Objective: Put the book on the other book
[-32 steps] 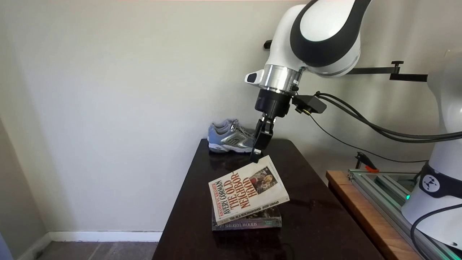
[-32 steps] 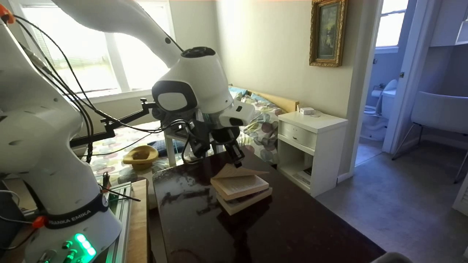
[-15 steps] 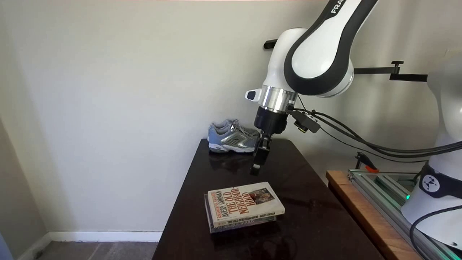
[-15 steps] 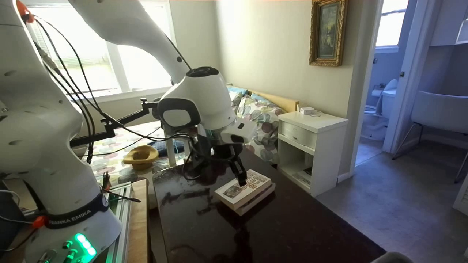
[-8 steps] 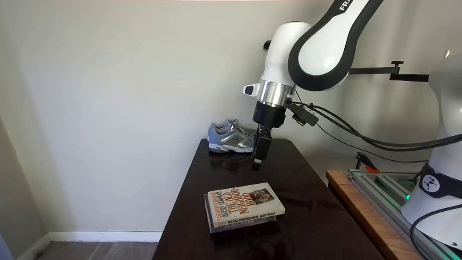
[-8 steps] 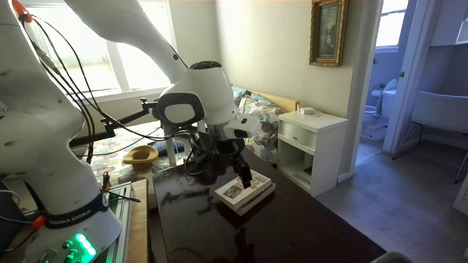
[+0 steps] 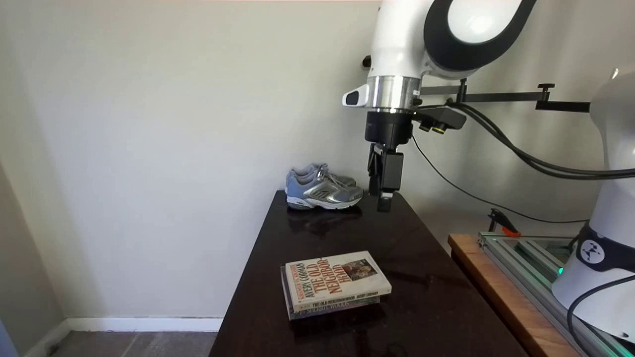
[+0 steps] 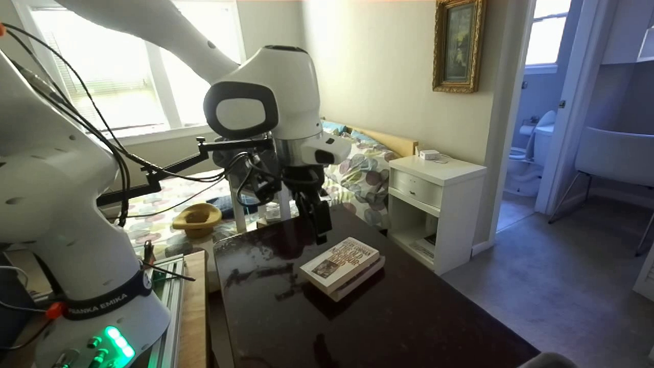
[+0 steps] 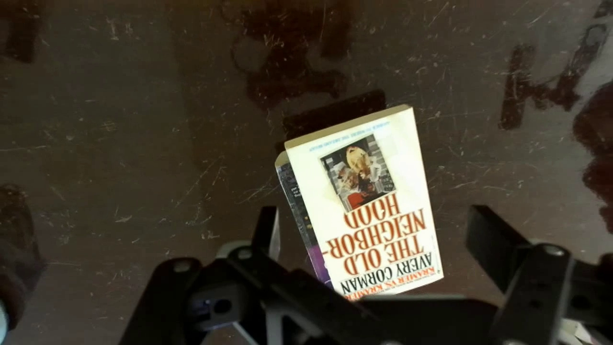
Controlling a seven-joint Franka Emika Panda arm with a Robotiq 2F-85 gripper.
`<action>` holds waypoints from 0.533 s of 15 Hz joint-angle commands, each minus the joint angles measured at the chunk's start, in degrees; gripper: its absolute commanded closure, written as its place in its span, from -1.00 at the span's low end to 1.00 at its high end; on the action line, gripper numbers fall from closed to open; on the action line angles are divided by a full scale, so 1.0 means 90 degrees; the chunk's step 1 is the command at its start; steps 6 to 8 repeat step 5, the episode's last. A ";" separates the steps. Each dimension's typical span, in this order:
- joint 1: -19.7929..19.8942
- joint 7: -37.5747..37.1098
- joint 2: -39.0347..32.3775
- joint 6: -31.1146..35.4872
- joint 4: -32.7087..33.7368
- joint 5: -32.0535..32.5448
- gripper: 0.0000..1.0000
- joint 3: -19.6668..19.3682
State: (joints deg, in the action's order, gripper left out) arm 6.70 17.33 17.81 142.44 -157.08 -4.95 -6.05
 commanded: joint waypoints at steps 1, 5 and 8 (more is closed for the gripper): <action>-0.0070 -0.0119 0.0674 -0.0472 -0.0084 0.0420 -1.00 -0.0016; -0.0154 -0.0063 0.0589 -0.0371 0.0005 0.0384 -1.00 -0.0116; -0.0154 -0.0063 0.0589 -0.0371 0.0005 0.0384 -1.00 -0.0116</action>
